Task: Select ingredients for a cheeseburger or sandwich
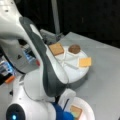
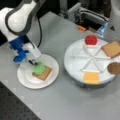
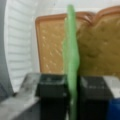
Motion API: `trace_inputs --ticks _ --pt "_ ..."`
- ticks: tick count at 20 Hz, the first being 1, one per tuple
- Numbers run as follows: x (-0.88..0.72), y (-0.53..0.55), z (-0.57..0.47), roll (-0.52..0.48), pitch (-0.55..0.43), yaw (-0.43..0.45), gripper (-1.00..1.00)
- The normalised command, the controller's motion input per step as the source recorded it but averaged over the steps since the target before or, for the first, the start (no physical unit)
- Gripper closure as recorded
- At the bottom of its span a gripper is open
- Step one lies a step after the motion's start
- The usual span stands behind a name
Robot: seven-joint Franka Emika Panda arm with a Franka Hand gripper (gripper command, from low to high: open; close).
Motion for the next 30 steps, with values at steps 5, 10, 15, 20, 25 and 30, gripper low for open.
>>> trace_inputs --ticks 5,10,15,20,25,30 --pt "-0.29 0.3 -0.06 -0.346 -0.157 0.017 -1.0" --pt "-0.31 0.29 -0.07 -0.358 -0.167 0.017 -1.0" --pt "-0.33 0.27 -0.01 -0.346 -0.162 0.034 -1.0" --pt "-0.32 0.25 0.02 -0.339 -0.155 0.036 -1.0" --pt "-0.33 0.28 0.05 -0.343 -0.138 0.027 -1.0" --pt "-0.36 0.34 0.09 -0.407 -0.088 -0.041 -1.0"
